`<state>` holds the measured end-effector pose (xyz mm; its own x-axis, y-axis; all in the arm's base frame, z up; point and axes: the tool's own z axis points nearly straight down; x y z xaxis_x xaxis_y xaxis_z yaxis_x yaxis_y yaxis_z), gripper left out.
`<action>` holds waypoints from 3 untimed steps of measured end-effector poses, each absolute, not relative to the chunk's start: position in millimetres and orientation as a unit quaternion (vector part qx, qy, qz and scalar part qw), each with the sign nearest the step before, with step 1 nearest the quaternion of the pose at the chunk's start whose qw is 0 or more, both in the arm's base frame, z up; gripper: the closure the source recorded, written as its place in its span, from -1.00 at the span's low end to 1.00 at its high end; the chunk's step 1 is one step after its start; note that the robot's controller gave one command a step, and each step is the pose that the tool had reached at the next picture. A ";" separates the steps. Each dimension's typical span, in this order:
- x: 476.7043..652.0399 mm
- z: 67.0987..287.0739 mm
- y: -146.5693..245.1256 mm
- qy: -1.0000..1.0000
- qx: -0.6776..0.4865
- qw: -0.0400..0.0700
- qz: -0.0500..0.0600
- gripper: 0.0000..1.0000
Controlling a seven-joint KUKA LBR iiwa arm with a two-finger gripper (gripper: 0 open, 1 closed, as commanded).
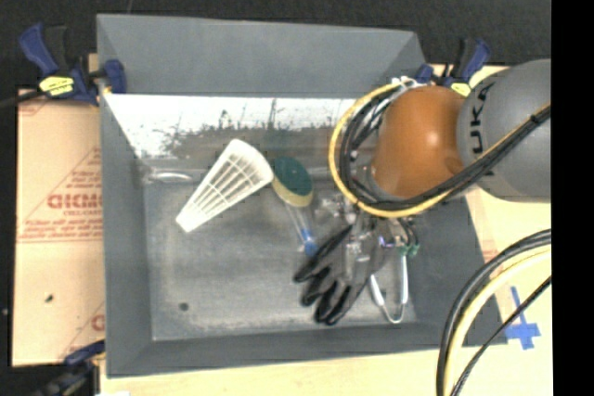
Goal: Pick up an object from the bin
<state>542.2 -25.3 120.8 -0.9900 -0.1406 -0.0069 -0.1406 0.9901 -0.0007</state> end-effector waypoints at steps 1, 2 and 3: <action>560.4 95.2 -48.5 0.997 -0.081 0.010 0.000 -1.00; 544.7 120.6 -30.9 1.000 -0.013 0.008 0.001 -1.00; 569.4 69.3 -59.8 0.985 -0.172 0.010 0.000 -1.00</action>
Offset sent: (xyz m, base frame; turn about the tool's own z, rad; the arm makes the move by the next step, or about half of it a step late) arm 0.0010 -0.0053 -0.0011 0.1167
